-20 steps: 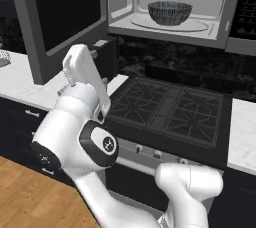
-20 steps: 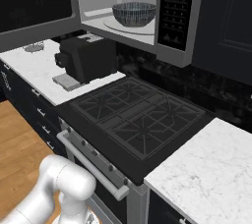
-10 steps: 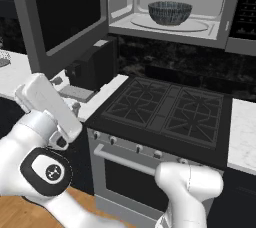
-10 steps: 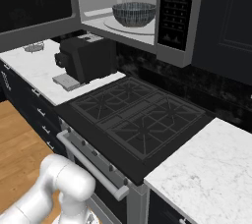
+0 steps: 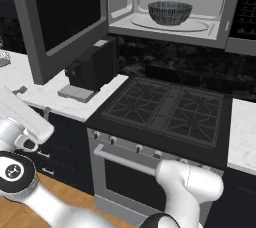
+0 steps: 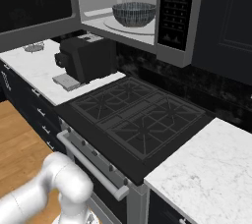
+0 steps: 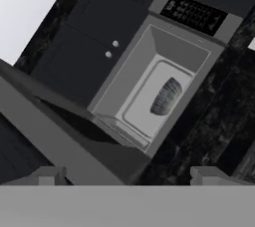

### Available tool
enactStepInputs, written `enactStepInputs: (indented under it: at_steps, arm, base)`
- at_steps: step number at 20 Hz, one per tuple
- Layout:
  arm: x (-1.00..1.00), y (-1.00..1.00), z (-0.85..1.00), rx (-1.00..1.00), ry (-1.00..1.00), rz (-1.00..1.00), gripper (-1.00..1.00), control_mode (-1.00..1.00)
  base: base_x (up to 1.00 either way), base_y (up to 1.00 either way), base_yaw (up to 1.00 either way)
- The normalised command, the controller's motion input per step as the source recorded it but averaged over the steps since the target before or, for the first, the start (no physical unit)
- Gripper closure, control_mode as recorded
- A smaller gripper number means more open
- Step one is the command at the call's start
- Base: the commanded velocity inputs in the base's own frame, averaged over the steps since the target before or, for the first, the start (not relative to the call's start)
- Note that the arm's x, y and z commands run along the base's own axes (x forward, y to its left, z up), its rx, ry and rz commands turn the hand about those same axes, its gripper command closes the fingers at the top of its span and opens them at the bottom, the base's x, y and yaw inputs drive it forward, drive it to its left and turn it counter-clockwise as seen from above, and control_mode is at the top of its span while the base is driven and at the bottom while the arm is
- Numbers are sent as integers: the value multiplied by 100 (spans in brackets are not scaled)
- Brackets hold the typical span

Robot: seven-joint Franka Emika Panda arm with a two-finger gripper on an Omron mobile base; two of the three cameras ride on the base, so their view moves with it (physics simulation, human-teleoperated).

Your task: Pick the eggplant from the sink and place it in the bowl. Then pick the bowl and place it in the microwave. Then close the microwave door and press the start button.

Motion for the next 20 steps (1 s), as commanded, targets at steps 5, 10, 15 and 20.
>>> enactStepInputs:
  at_steps: [5, 10, 15, 20]
  arm:
    - [74, 79, -33, -7, 0, -8, -100, -100]
    - [53, 69, -54, -2, 0, -7, -100, -100]
    - [49, 8, -1, 0, -7, -10, -100, -100]
    - [22, -15, 14, 0, -22, -7, -100, -100]
  base:
    - [0, 0, 0]
    - [0, 0, 0]
    - [0, 0, 0]
    - [0, 0, 0]
